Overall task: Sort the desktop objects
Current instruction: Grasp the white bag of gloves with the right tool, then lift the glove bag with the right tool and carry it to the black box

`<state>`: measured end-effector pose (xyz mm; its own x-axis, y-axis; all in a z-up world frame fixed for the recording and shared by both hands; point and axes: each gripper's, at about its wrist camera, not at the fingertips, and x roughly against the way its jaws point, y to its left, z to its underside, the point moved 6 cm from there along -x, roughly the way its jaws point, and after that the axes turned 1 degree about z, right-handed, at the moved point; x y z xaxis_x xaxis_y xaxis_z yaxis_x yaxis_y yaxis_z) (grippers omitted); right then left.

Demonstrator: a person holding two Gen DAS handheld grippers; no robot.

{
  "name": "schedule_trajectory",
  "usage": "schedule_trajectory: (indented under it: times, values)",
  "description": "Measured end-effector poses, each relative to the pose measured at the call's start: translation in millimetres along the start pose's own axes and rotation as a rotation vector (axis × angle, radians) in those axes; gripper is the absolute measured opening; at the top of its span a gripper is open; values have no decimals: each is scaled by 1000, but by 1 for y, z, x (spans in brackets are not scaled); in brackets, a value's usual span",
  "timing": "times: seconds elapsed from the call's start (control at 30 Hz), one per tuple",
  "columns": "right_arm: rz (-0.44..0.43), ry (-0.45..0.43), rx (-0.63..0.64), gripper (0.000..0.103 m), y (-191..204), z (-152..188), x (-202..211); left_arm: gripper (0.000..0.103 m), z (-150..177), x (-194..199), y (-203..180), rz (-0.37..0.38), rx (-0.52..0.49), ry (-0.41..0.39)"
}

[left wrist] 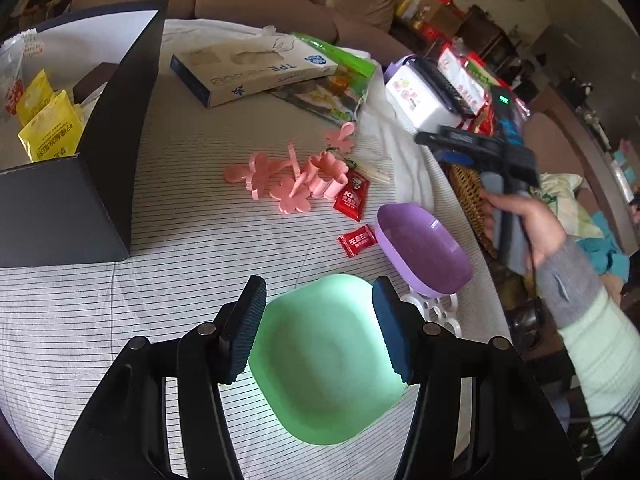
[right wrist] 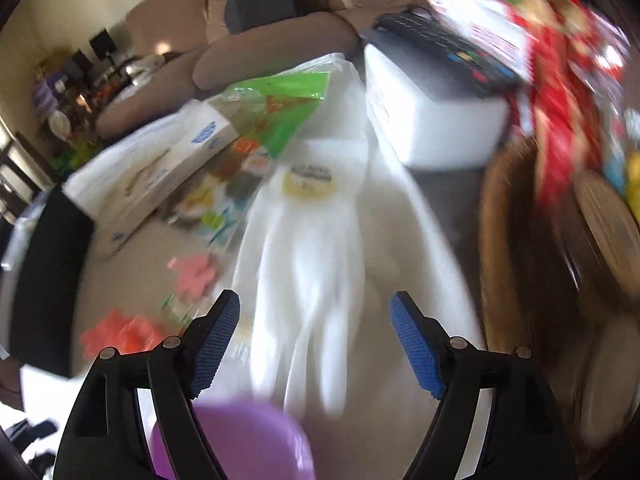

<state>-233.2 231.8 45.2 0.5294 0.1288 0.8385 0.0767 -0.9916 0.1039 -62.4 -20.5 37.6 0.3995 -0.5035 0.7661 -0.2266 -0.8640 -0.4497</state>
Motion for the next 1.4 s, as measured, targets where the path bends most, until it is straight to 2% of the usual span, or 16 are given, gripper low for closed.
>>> schedule_trajectory:
  times: [0.13, 0.23, 0.3, 0.37, 0.43, 0.5, 0.63, 0.87, 1.03, 1.23, 1.27, 1.3, 1.4]
  values:
    - [92, 45, 82, 80, 9, -20, -42, 52, -6, -5, 0, 7, 8, 2]
    - [114, 144, 83, 81, 13, -16, -77, 52, -10, -13, 1, 10, 14, 11]
    - [110, 142, 69, 80, 11, -14, -84, 52, -11, -17, 2, 11, 18, 20]
    - [79, 119, 56, 67, 9, -14, -83, 52, -10, -19, 2, 15, 21, 25]
    - [52, 94, 63, 24, 8, -17, -76, 52, -8, -19, 1, 21, 19, 26]
    - [19, 48, 58, 18, 6, -23, -61, 52, -8, -18, -1, 21, 13, 21]
    - [-49, -60, 80, 14, 15, -41, -13, 52, -8, -16, -3, 24, 10, 5]
    - [-162, -291, 110, 8, 46, -100, 121, 52, -9, -8, -6, 43, 9, -38]
    - [-189, -390, 157, 8, 68, -137, 214, 52, -12, 4, -11, 84, -2, -80]
    - [-302, -417, 242, 8, 107, -137, 311, 54, -22, 37, -24, 136, -73, -191]
    - [-335, -413, 254, 8, 115, -134, 325, 57, -24, 45, -28, 145, -101, -213]
    - [-364, -411, 271, 8, 124, -128, 339, 69, -26, 53, -31, 157, -123, -229]
    - [-440, -414, 323, 8, 143, -106, 383, 77, -35, 89, -40, 209, -149, -294]
